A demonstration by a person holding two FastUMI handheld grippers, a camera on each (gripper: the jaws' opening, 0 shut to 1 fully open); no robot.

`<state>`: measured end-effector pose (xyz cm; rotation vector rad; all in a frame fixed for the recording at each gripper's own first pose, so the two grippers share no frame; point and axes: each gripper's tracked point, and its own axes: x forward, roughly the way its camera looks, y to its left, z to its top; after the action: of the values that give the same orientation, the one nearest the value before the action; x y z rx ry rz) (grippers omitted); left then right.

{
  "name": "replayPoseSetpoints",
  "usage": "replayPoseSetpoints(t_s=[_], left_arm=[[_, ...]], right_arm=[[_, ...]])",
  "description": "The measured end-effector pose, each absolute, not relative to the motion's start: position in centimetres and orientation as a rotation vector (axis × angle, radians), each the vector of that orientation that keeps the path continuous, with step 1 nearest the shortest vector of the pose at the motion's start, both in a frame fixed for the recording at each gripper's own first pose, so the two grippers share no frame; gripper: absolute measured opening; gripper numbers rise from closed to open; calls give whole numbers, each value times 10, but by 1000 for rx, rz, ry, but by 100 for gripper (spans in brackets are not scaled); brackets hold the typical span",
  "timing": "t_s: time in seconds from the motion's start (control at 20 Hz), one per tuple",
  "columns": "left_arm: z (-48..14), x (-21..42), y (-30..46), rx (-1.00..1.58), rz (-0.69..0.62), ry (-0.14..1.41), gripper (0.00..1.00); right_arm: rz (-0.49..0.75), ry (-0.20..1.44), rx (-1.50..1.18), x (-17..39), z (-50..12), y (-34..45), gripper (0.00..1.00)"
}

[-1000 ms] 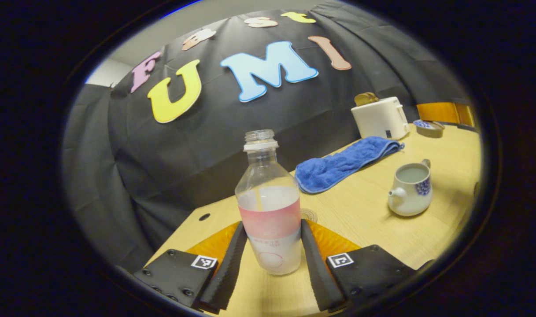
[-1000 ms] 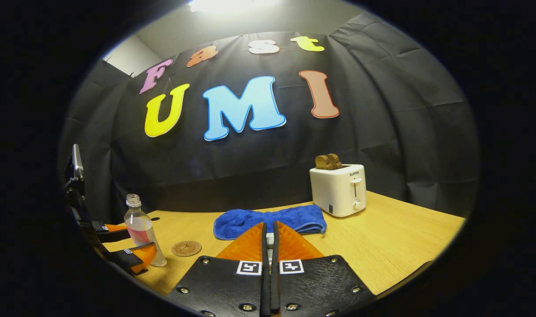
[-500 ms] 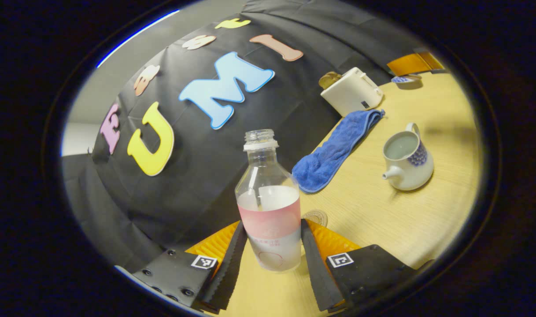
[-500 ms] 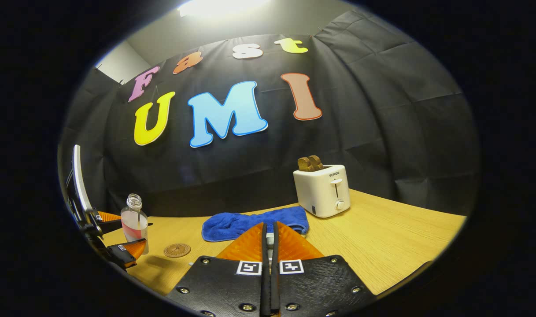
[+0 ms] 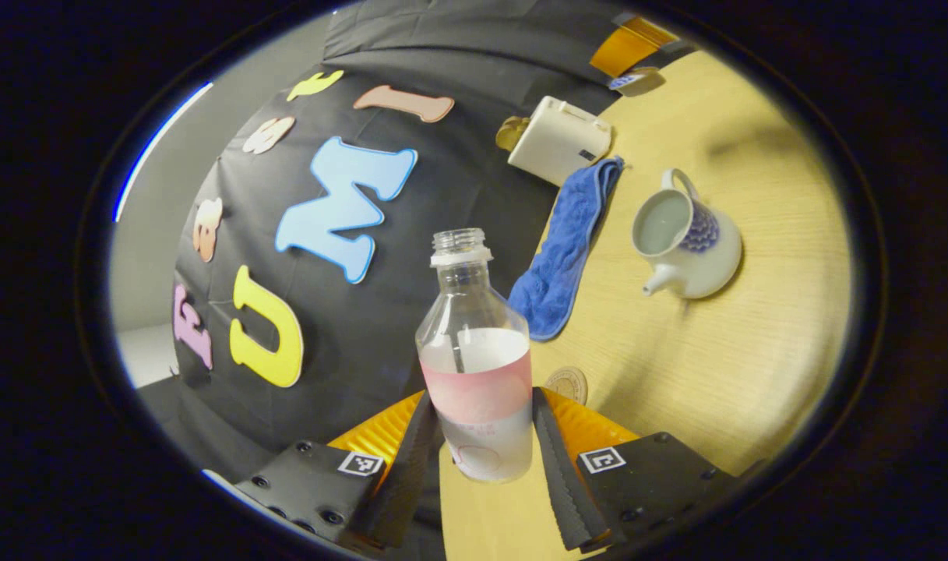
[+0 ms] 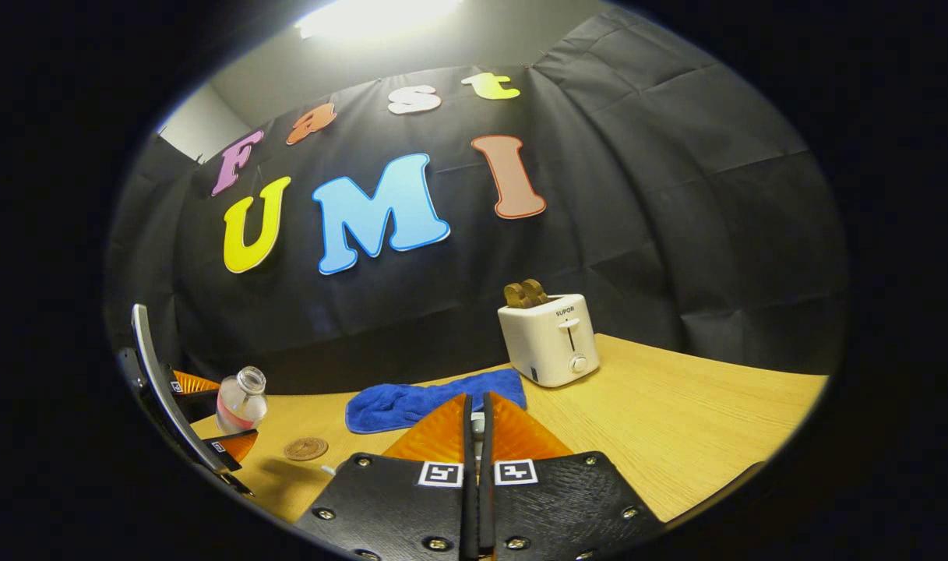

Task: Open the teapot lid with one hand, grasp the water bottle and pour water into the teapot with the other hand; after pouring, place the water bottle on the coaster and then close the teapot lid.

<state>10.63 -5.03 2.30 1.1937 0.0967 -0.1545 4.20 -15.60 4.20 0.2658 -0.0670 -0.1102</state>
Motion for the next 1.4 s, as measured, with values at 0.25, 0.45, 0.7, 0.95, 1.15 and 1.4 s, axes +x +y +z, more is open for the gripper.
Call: replayPoseSetpoints(t_s=[0.25, 0.45, 0.7, 0.95, 1.15, 1.4], left_arm=[[22, 96, -67, 1333, -185, 71, 84], [19, 91, -75, 1452, -200, 44, 84], [14, 84, -84, 1591, -225, 32, 84], [20, 89, -84, 1686, -226, 36, 84], [28, 88, -84, 1750, -226, 28, 84], [32, 92, -87, 1815, -221, 21, 84]], right_arm=[[-112, -67, 307, 40, 40, -163, 0], [-109, -65, 316, 39, 38, -163, 0], [-104, -63, 333, 40, 37, -164, 0], [-92, -58, 344, 40, 36, -163, 0], [-92, -62, 345, 40, 38, -163, 0], [-87, -63, 350, 40, 37, -163, 0]])
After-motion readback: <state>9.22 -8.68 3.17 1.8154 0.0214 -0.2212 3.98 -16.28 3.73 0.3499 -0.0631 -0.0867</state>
